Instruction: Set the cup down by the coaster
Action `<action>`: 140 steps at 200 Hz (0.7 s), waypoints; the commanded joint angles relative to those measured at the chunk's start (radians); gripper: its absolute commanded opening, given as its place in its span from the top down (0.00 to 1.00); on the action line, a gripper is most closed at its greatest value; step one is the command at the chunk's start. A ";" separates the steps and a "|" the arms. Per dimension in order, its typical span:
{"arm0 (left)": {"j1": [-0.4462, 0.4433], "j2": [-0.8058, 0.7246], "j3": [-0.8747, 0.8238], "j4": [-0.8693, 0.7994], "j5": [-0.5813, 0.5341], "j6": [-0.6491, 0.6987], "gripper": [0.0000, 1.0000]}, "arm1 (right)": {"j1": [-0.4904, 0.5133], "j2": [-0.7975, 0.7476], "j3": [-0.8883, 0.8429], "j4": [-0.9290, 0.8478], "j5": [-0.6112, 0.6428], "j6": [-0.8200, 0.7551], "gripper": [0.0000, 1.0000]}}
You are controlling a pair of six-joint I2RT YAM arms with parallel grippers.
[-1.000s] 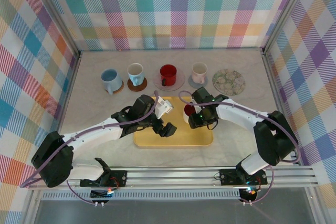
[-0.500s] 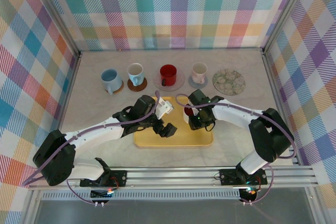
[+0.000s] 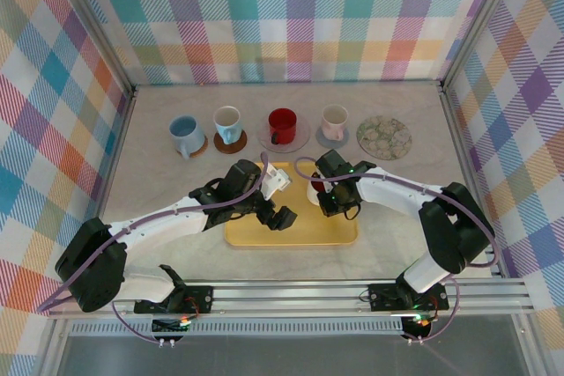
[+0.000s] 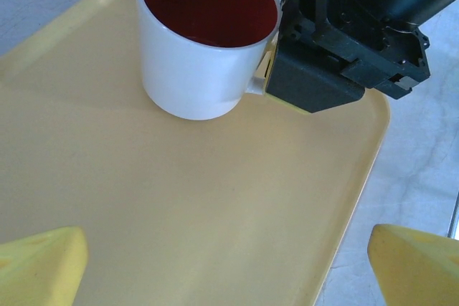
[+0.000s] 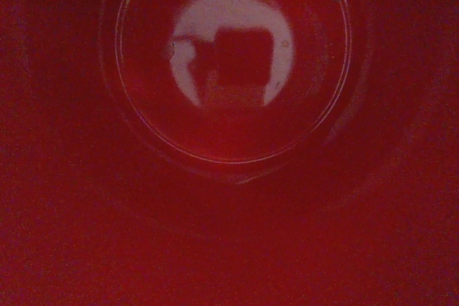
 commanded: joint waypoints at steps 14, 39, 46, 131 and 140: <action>-0.009 -0.018 0.027 0.032 -0.011 -0.007 0.00 | 0.007 -0.064 0.001 -0.050 0.018 -0.018 0.92; -0.009 -0.046 0.042 0.046 -0.047 -0.008 0.00 | 0.007 -0.116 0.031 -0.094 0.014 -0.015 0.97; -0.008 -0.057 0.043 0.055 -0.053 -0.009 0.00 | 0.007 -0.132 0.039 -0.102 0.017 -0.017 0.99; -0.008 -0.086 0.129 0.081 -0.099 -0.067 0.00 | -0.045 -0.283 0.144 -0.150 0.072 -0.073 1.00; -0.009 -0.085 0.138 0.089 -0.115 -0.069 0.00 | -0.064 -0.288 0.156 -0.153 0.071 -0.075 1.00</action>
